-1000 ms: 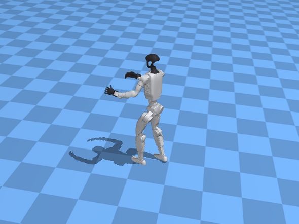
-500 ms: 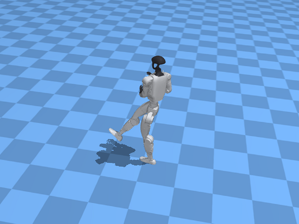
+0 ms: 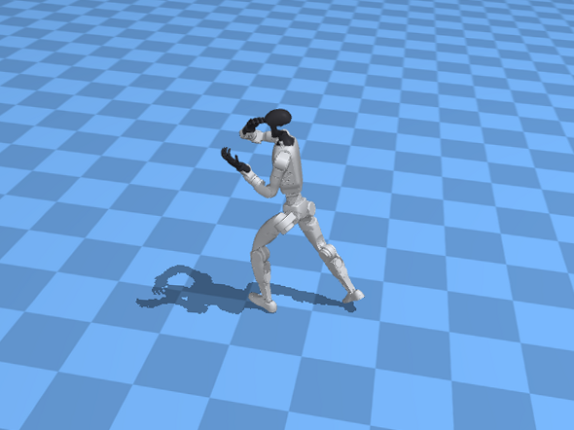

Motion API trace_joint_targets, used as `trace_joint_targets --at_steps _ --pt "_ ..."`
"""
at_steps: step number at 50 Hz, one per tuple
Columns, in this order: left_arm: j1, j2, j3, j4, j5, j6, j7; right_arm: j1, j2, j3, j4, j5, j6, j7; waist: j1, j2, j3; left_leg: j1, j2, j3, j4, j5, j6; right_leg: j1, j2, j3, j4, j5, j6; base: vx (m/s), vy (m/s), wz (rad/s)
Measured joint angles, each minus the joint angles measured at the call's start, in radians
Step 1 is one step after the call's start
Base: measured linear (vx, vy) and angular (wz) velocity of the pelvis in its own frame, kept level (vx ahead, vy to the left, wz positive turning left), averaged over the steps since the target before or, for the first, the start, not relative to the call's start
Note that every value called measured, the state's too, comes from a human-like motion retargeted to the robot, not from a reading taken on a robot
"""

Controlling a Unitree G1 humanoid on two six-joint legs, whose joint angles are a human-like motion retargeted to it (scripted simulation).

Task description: Kungfu

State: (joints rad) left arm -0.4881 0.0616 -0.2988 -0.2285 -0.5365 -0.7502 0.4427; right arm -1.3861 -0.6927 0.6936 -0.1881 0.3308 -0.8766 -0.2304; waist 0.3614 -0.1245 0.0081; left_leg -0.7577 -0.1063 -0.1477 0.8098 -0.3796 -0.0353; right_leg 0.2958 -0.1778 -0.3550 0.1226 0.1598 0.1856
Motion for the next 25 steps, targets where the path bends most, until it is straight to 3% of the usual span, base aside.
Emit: trace_joint_targets --at_steps 3,5,8,12,17,25 --pt "-0.069 0.049 0.001 -0.121 0.151 -0.045 0.172 -0.132 -0.016 -0.008 -0.044 -0.038 0.015 0.055 0.016 -0.03 0.013 -0.068 -0.028 -0.022 0.08 -0.001 -0.003 0.004 0.046 0.076 -0.008 -0.189 0.016 -0.08 -0.39 0.55" --pt "-0.091 0.071 0.0 -0.168 0.228 -0.056 0.27 -0.169 -0.013 -0.023 -0.053 -0.087 0.034 0.066 0.022 -0.021 0.007 -0.101 -0.024 -0.035 0.116 0.003 -0.006 0.005 0.044 -0.016 0.006 -0.296 0.017 -0.16 -0.23 0.15" --pt "-0.098 0.091 0.002 -0.189 0.278 -0.054 0.324 -0.167 0.016 -0.039 -0.056 -0.15 0.038 0.031 0.006 0.015 0.007 -0.121 0.007 -0.041 0.136 0.018 -0.013 -0.005 0.069 -0.023 0.036 -0.37 0.049 -0.33 -0.13 -0.2" --pt "-0.074 0.097 0.004 -0.178 0.284 -0.033 0.351 -0.116 0.053 -0.05 -0.035 -0.203 0.005 -0.066 -0.04 0.046 0.007 -0.114 0.019 -0.042 0.111 0.056 -0.026 -0.006 0.084 0.0 0.044 -0.43 0.046 -0.22 -0.07 -0.08" --pt "-0.052 0.089 0.018 -0.167 0.241 0.008 0.341 -0.05 0.092 -0.073 0.011 -0.239 0.005 -0.073 -0.031 0.085 0.006 -0.063 0.108 0.013 0.036 0.081 -0.031 -0.034 0.062 -0.004 0.041 -0.464 -0.009 -0.32 -0.08 -1.02" --pt "0.051 0.125 0.121 -0.066 0.098 0.146 0.166 0.102 0.192 -0.114 0.116 -0.271 0.081 -0.085 -0.174 0.184 -0.012 0.112 0.307 0.122 -0.191 0.145 -0.066 -0.138 0.042 -0.002 0.095 -0.389 -0.044 -0.39 -0.12 -1.31"
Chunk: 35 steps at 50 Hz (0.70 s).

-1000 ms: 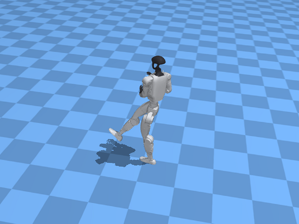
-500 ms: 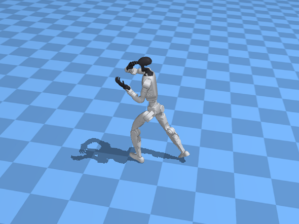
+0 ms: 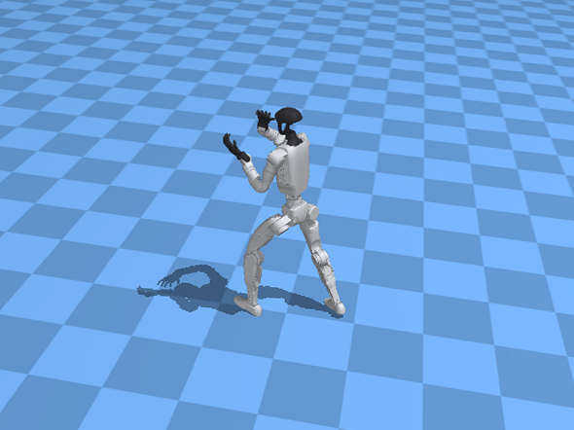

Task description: Kungfu

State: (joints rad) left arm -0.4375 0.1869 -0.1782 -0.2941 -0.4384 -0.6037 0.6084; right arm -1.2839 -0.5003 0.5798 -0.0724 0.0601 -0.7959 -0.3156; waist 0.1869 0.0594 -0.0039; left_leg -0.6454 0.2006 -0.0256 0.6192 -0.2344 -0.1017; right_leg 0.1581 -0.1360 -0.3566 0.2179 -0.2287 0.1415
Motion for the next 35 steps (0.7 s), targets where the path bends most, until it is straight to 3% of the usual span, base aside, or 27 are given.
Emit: trace_joint_targets --at_steps 3,7,10,13,15,20,23,28,31,35 --pt "0.064 0.022 0.07 0.104 -0.017 0.033 -0.061 0.06 0.017 -0.015 0.055 -0.001 0.041 -0.032 -0.066 0.025 -0.014 0.08 0.067 0.066 -0.104 0.042 -0.022 -0.033 -0.012 -0.051 0.007 0.014 -0.001 -0.43 -0.31 -1.34" --pt "0.145 0.066 0.177 0.236 0.055 0.05 -0.07 0.149 -0.011 -0.059 0.116 -0.004 0.086 -0.062 -0.156 0.044 -0.031 0.187 0.143 0.153 -0.244 0.129 -0.045 -0.073 -0.005 -0.093 0.02 -0.025 -0.047 -0.42 -0.48 -1.21" --pt "0.194 0.126 0.253 0.264 0.208 0.034 -0.053 0.222 -0.09 -0.106 0.147 -0.004 0.098 -0.06 -0.225 0.028 -0.038 0.249 0.17 0.211 -0.337 0.248 -0.037 -0.114 0.023 0.031 0.019 -0.069 -0.044 -0.45 -0.66 -0.98" --pt "0.207 0.175 0.271 0.261 0.411 0.04 -0.088 0.344 -0.196 -0.188 0.186 -0.032 0.141 -0.031 -0.27 -0.009 -0.052 0.299 0.199 0.3 -0.421 0.423 -0.01 -0.155 0.058 0.121 0.024 -0.087 -0.091 -0.34 -0.66 -0.91" --pt "0.183 0.197 0.244 0.27 0.533 0.042 -0.146 0.447 -0.285 -0.268 0.223 -0.095 0.154 0.009 -0.309 -0.033 -0.06 0.327 0.216 0.385 -0.449 0.467 0.01 -0.167 0.07 0.128 0.015 -0.082 -0.113 -0.43 -0.68 -0.58" --pt "-0.031 0.149 0.038 0.437 0.696 0.014 -0.439 0.795 -0.54 -0.553 0.426 -0.413 0.19 0.089 -0.403 -0.053 -0.065 0.282 0.088 0.127 -0.253 0.228 -0.072 -0.166 0.104 0.118 -0.057 -0.028 -0.151 -0.29 -0.36 -0.18" --pt "-0.159 0.092 -0.155 0.528 0.713 0.003 -0.554 0.918 -0.604 -0.678 0.696 -0.647 0.291 0.088 -0.401 -0.074 -0.086 0.304 -0.024 0.153 -0.172 0.115 -0.045 -0.175 0.096 0.102 -0.094 0.001 -0.162 -0.19 -0.33 -0.77" --pt "-0.248 -0.041 -0.33 0.547 0.865 0.009 -0.577 0.868 -0.615 -0.848 1.237 -0.98 0.629 0.075 -0.377 -0.09 -0.074 0.325 -0.211 0.126 -0.17 0.003 -0.015 -0.187 0.139 0.174 -0.135 0.033 -0.205 -0.12 -0.19 -1.14" --pt "-0.253 -0.101 -0.361 0.538 0.942 0.011 -0.538 0.775 -0.601 -0.903 1.497 -1.039 0.746 0.056 -0.349 -0.097 -0.055 0.329 -0.282 0.099 -0.249 -0.019 0.027 -0.196 0.183 0.257 -0.151 0.038 -0.238 -0.08 -0.17 -1.56" --pt "-0.25 -0.089 -0.377 0.515 0.918 -0.027 -0.553 0.731 -0.595 -0.884 1.687 -0.879 0.71 0.052 -0.277 -0.136 -0.024 0.311 -0.34 0.024 -0.348 0.066 0.16 -0.195 0.233 0.349 -0.161 0.016 -0.259 -0.01 -0.21 -1.68"
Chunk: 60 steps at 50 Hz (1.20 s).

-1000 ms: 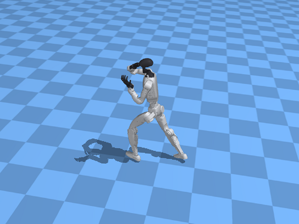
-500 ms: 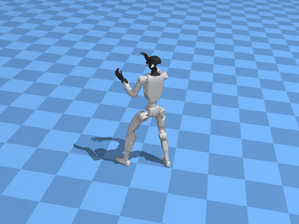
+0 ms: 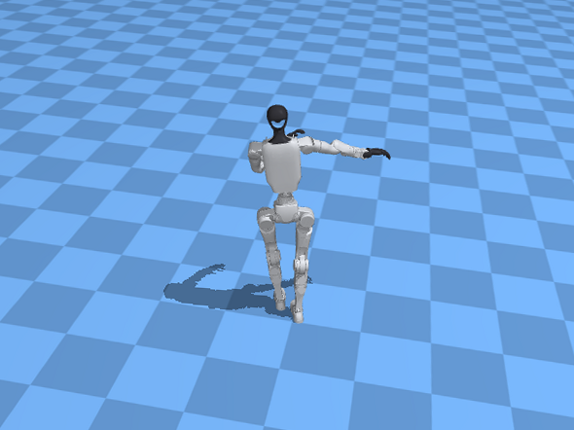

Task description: Kungfu

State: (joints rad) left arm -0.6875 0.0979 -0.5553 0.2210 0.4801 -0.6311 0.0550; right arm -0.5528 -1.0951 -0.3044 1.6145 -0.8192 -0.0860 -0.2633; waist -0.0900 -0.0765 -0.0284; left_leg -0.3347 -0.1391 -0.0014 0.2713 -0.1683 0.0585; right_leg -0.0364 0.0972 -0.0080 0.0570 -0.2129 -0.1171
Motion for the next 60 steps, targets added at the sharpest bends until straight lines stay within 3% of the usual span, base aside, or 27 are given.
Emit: trace_joint_targets --at_steps 3,5,8,9,10,12,15,17,20,23,25,27,30,33,37,40,42,45,47,50,56,60 --pt "0.016 0.041 0.024 -0.011 -0.05 -0.013 -0.061 0.036 0.024 0.026 0.018 0.162 -0.074 0.028 0.009 -0.04 0.014 0.021 0.012 -0.071 0.009 -0.007 -0.002 -0.003 0.036 0.04 0.014 -0.024 0.018 0.05 -0.2 -0.97" --pt "0.047 0.068 0.054 -0.012 -0.07 -0.02 -0.113 0.088 0.068 0.03 -0.007 0.251 -0.102 0.042 0.03 -0.08 0.017 0.035 0.041 -0.033 0.015 -0.044 -0.006 -0.012 0.052 0.076 0.041 -0.041 0.082 0.11 -0.21 -0.92" --pt "0.088 0.098 0.095 0.006 -0.093 -0.039 -0.175 0.193 0.153 0.049 -0.067 0.358 -0.163 0.085 -0.01 -0.111 0.022 0.011 0.114 -0.078 0.025 -0.074 -0.047 -0.087 0.063 -0.112 0.107 -0.073 0.344 -0.06 -0.46 -0.09" --pt "0.096 0.108 0.11 0.018 -0.107 -0.052 -0.189 0.213 0.183 0.061 -0.081 0.361 -0.182 0.099 -0.001 -0.11 0.021 -0.025 0.17 -0.082 0.049 -0.087 -0.07 -0.14 0.084 -0.206 0.166 -0.043 0.379 -0.26 -0.79 -0.95" --pt "0.103 0.118 0.125 0.032 -0.124 -0.068 -0.203 0.228 0.216 0.073 -0.092 0.353 -0.2 0.111 0.016 -0.104 0.02 -0.069 0.236 -0.079 0.075 -0.098 -0.093 -0.202 0.107 -0.304 0.24 0.004 0.379 -0.21 -0.47 -1.77" --pt "0.128 0.121 0.133 0.066 -0.172 -0.098 -0.216 0.256 0.266 0.12 -0.095 0.272 -0.205 0.134 0.078 -0.052 -0.004 -0.123 0.353 -0.066 0.102 -0.117 -0.084 -0.321 0.086 -0.395 0.483 0.03 0.379 -0.02 0.07 -2.05" --pt "0.16 0.106 0.121 0.117 -0.241 -0.112 -0.218 0.298 0.323 0.19 -0.093 0.116 -0.143 0.166 0.11 0.053 -0.01 -0.164 0.498 -0.117 0.117 -0.127 -0.095 -0.51 0.067 -0.373 0.922 0.02 0.379 0.06 0.24 -0.6" --pt "0.166 0.082 0.1 0.146 -0.264 -0.107 -0.235 0.332 0.348 0.232 -0.097 0.053 -0.101 0.203 0.022 0.141 -0.006 -0.222 0.483 -0.232 0.123 -0.126 -0.075 -0.586 -0.082 -0.396 1.158 -0.004 0.338 0.04 0.32 1.53" --pt "0.155 0.081 0.068 0.16 -0.264 -0.101 -0.27 0.38 0.391 0.28 -0.089 0.028 -0.126 0.219 -0.066 0.275 0.016 -0.342 0.523 -0.358 0.115 -0.081 -0.082 -0.633 -0.33 -0.433 1.315 0.05 0.109 0.0 0.02 1.47" --pt "0.152 0.093 0.05 0.15 -0.224 -0.118 -0.28 0.438 0.424 0.27 -0.044 0.031 -0.105 0.182 -0.124 0.374 0.046 -0.425 0.506 -0.456 0.097 -0.039 -0.068 -0.608 -0.6 -0.373 1.102 0.274 -0.121 0.12 0.05 1.42" --pt "0.169 0.09 0.052 0.147 -0.186 -0.131 -0.268 0.463 0.439 0.242 -0.006 0.053 -0.058 0.162 -0.166 0.372 0.062 -0.428 0.404 -0.477 0.113 -0.036 -0.034 -0.568 -0.808 -0.28 0.81 0.35 -0.145 0.12 0.18 1.43" --pt "0.195 0.1 0.065 0.16 -0.146 -0.136 -0.224 0.44 0.466 0.252 0.035 0.105 -0.013 0.15 -0.175 0.364 0.091 -0.41 0.384 -0.473 0.093 -0.031 -0.018 -0.569 -0.884 -0.187 0.495 0.346 -0.145 -0.06 0.21 -0.01" --pt "0.238 0.14 0.127 0.189 -0.115 -0.123 -0.168 0.365 0.513 0.315 0.073 0.183 0.011 0.147 -0.148 0.389 0.104 -0.458 0.475 -0.452 0.069 -0.029 -0.013 -0.616 -0.825 -0.234 0.146 0.345 -0.145 -0.24 0.09 -1.81" --pt "0.287 0.149 0.177 0.246 -0.1 -0.108 -0.14 0.362 0.549 0.307 0.063 0.205 0.002 0.156 -0.18 0.407 0.142 -0.515 0.514 -0.475 0.077 -0.032 -0.009 -0.706 -0.733 -0.275 0.296 0.327 -0.145 -0.16 -0.18 -0.5" --pt "0.303 0.189 0.265 0.36 -0.1 -0.073 -0.173 0.395 0.641 0.288 0.06 0.265 -0.01 0.133 -0.219 0.393 0.203 -0.571 0.578 -0.501 0.08 -0.037 -0.074 -0.732 -0.533 -0.399 0.591 0.335 -0.115 -0.09 -0.31 0.34" --pt "0.354 0.211 0.324 0.406 -0.082 -0.062 -0.225 0.462 0.714 0.253 0.075 0.295 0.0 0.125 -0.189 0.304 0.174 -0.528 0.547 -0.441 0.091 -0.056 -0.091 -0.722 -0.424 -0.445 0.732 0.341 -0.004 0.18 -0.33 0.53" --pt "0.408 0.225 0.345 0.42 -0.075 -0.071 -0.209 0.511 0.753 0.246 0.079 0.309 0.0 0.129 -0.163 0.252 0.137 -0.496 0.523 -0.402 0.09 -0.065 -0.102 -0.695 -0.353 -0.496 0.777 0.323 0.128 0.23 -0.28 0.43" --pt "0.486 0.261 0.375 0.453 -0.075 -0.081 -0.168 0.56 0.801 0.245 0.077 0.301 -0.007 0.135 -0.149 0.179 0.105 -0.427 0.489 -0.34 0.084 -0.083 -0.118 -0.664 -0.204 -0.485 0.807 0.311 0.378 0.12 -0.39 0.23" --pt "0.514 0.299 0.427 0.492 -0.078 -0.08 -0.163 0.543 0.83 0.249 0.077 0.286 -0.011 0.141 -0.104 0.135 0.088 -0.432 0.566 -0.304 0.103 -0.092 -0.182 -0.724 -0.001 -0.492 0.83 0.3 0.379 -0.08 -0.98 -1.04" --pt "0.559 0.327 0.479 0.551 -0.061 -0.077 -0.162 0.527 0.845 0.248 0.078 0.292 -0.025 0.143 -0.083 0.104 0.056 -0.409 0.554 -0.291 0.152 -0.131 -0.206 -0.728 0.114 -0.549 0.858 0.27 0.379 -0.06 -0.69 -0.63" --pt "0.619 0.293 0.529 0.711 -0.04 -0.048 -0.139 0.465 0.863 0.283 0.072 0.357 -0.047 0.17 -0.11 0.079 0.023 -0.266 0.498 -0.147 0.118 -0.164 -0.204 -0.638 0.133 -0.455 0.805 0.251 0.379 0.03 0.0 -0.59" --pt "0.615 0.255 0.51 0.813 -0.005 -0.044 -0.117 0.407 0.867 0.307 0.072 0.355 -0.068 0.164 -0.151 0.104 0.021 -0.128 0.423 -0.052 0.02 -0.163 -0.15 -0.542 0.007 -0.362 0.652 0.271 0.379 0.11 0.29 -0.38"
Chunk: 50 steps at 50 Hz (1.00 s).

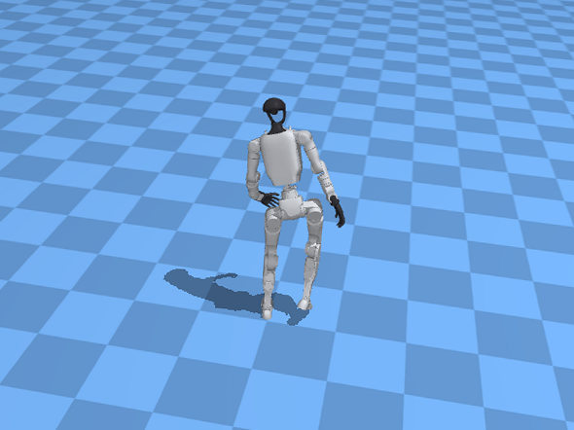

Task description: Kungfu

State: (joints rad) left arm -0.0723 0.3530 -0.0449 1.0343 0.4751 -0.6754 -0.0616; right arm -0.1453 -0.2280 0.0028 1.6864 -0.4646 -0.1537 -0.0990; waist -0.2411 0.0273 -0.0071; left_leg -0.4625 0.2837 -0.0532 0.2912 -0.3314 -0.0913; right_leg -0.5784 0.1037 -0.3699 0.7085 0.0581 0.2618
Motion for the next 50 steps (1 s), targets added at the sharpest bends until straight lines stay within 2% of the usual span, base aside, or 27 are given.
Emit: trace_joint_targets --at_steps 2,6,10,13,15,17,18,20,22,25,29,30,33,35,42,45,50 --pt "-0.005 -0.033 -0.016 0.034 0.035 0.002 0.019 -0.024 -0.009 0.011 -0.005 -0.011 -0.009 -0.024 -0.039 -0.002 0.012 0.091 -0.083 0.04 -0.056 0.002 0.036 0.057 -0.147 0.016 -0.061 -0.002 -0.021 0.09 0.35 0.03" --pt "-0.058 -0.055 -0.072 0.096 0.057 0.0 0.06 -0.1 0.005 0.04 -0.019 -0.026 -0.036 -0.088 -0.098 0.015 0.043 0.185 -0.112 0.11 -0.102 -0.008 0.029 0.097 -0.275 0.019 -0.25 0.036 -0.175 -0.01 -0.2 -0.33" --pt "-0.144 -0.074 -0.136 0.159 0.086 -0.001 0.087 -0.166 0.028 0.052 -0.031 -0.05 -0.071 -0.162 -0.127 0.041 0.071 0.259 -0.112 0.166 -0.113 -0.033 0.004 0.133 -0.355 0.016 -0.445 0.036 -0.285 0.08 -0.45 -0.45" --pt "-0.223 -0.097 -0.154 0.213 0.15 -0.01 0.114 -0.203 0.049 0.051 -0.046 -0.083 -0.089 -0.213 -0.123 0.07 0.085 0.306 -0.085 0.218 -0.112 -0.054 -0.027 0.147 -0.373 -0.023 -0.563 -0.02 -0.362 0.14 -0.41 -0.67" --pt "-0.275 -0.117 -0.163 0.247 0.201 -0.014 0.14 -0.23 0.063 0.059 -0.057 -0.107 -0.114 -0.225 -0.112 0.083 0.091 0.329 -0.065 0.256 -0.105 -0.063 -0.053 0.144 -0.37 -0.031 -0.609 -0.07 -0.389 0.19 -0.73 -0.76" --pt "-0.336 -0.148 -0.177 0.286 0.253 -0.01 0.163 -0.266 0.069 0.067 -0.068 -0.132 -0.137 -0.21 -0.105 0.07 0.099 0.353 -0.076 0.29 -0.09 -0.07 -0.074 0.135 -0.385 -0.019 -0.603 -0.029 -0.329 0.16 -0.67 -0.5" --pt "-0.368 -0.165 -0.18 0.307 0.276 -0.006 0.168 -0.288 0.072 0.07 -0.075 -0.147 -0.146 -0.196 -0.103 0.063 0.102 0.362 -0.085 0.305 -0.083 -0.073 -0.082 0.126 -0.399 -0.033 -0.597 0.032 -0.303 0.18 -0.84 -0.39" --pt "-0.431 -0.197 -0.183 0.341 0.314 0.014 0.166 -0.333 0.073 0.07 -0.103 -0.175 -0.153 -0.158 -0.1 0.071 0.102 0.345 -0.083 0.325 -0.06 -0.074 -0.102 0.041 -0.403 0.064 -0.522 0.078 -0.286 0.1 -0.81 -0.36" --pt "-0.502 -0.237 -0.184 0.365 0.34 0.045 0.181 -0.396 0.061 0.064 -0.142 -0.202 -0.17 -0.113 -0.106 0.106 0.129 0.305 -0.056 0.322 -0.029 -0.063 -0.131 -0.055 -0.417 0.098 -0.399 0.019 -0.264 -0.09 -0.44 -0.26" --pt "-0.618 -0.26 -0.195 0.393 0.366 0.071 0.19 -0.497 0.032 0.111 -0.203 -0.201 -0.204 -0.047 -0.161 0.152 0.169 0.264 -0.067 0.266 -0.037 -0.035 -0.17 -0.142 -0.438 0.086 -0.31 -0.037 -0.286 -0.06 -0.28 0.13" --pt "-0.779 -0.279 -0.258 0.403 0.418 0.144 0.232 -0.608 -0.003 0.116 -0.272 -0.176 -0.236 0.034 -0.231 0.213 0.2 0.207 -0.151 0.109 -0.081 -0.005 -0.17 -0.293 -0.492 0.155 -0.171 -0.112 -0.292 -0.01 -0.04 0.42" --pt "-0.808 -0.284 -0.256 0.399 0.447 0.155 0.235 -0.63 -0.011 0.113 -0.284 -0.168 -0.249 0.052 -0.237 0.221 0.211 0.208 -0.149 0.108 -0.094 0.001 -0.17 -0.314 -0.496 0.16 -0.154 -0.121 -0.297 0.02 -0.25 -0.19" --pt "-0.858 -0.307 -0.22 0.396 0.526 0.224 0.262 -0.684 -0.027 0.112 -0.296 -0.137 -0.259 0.105 -0.245 0.283 0.251 0.212 -0.009 0.217 -0.111 0.007 -0.168 -0.35 -0.434 0.109 -0.093 -0.171 -0.346 0.06 -0.15 -0.34" --pt "-0.885 -0.317 -0.183 0.376 0.573 0.238 0.251 -0.719 -0.043 0.104 -0.299 -0.116 -0.264 0.126 -0.263 0.306 0.256 0.192 -0.035 0.231 -0.136 0.02 -0.17 -0.404 -0.458 0.129 -0.061 -0.178 -0.343 0.06 0.2 0.2" --pt "-0.899 -0.317 -0.127 0.309 0.6 0.194 0.228 -0.744 -0.059 0.085 -0.347 0.053 -0.333 0.159 -0.287 0.318 0.273 0.145 -0.14 0.232 -0.154 -0.008 -0.17 -0.521 -0.521 0.227 -0.007 -0.173 -0.315 0.03 0.16 0.3" --pt "-0.877 -0.325 -0.124 0.273 0.621 0.213 0.196 -0.723 -0.048 0.091 -0.365 0.099 -0.35 0.177 -0.287 0.328 0.286 0.134 -0.166 0.196 -0.157 0.013 -0.17 -0.512 -0.543 0.238 -0.018 -0.164 -0.3 -0.03 0.14 0.48" --pt "-0.73 -0.26 -0.17 0.064 0.599 0.254 0.05 -0.643 -0.017 0.216 -0.457 0.281 -0.374 0.289 -0.251 0.349 0.292 0.144 -0.168 0.172 -0.16 0.022 -0.17 -0.462 -0.546 0.229 -0.05 -0.149 -0.289 0.03 0.1 0.19"
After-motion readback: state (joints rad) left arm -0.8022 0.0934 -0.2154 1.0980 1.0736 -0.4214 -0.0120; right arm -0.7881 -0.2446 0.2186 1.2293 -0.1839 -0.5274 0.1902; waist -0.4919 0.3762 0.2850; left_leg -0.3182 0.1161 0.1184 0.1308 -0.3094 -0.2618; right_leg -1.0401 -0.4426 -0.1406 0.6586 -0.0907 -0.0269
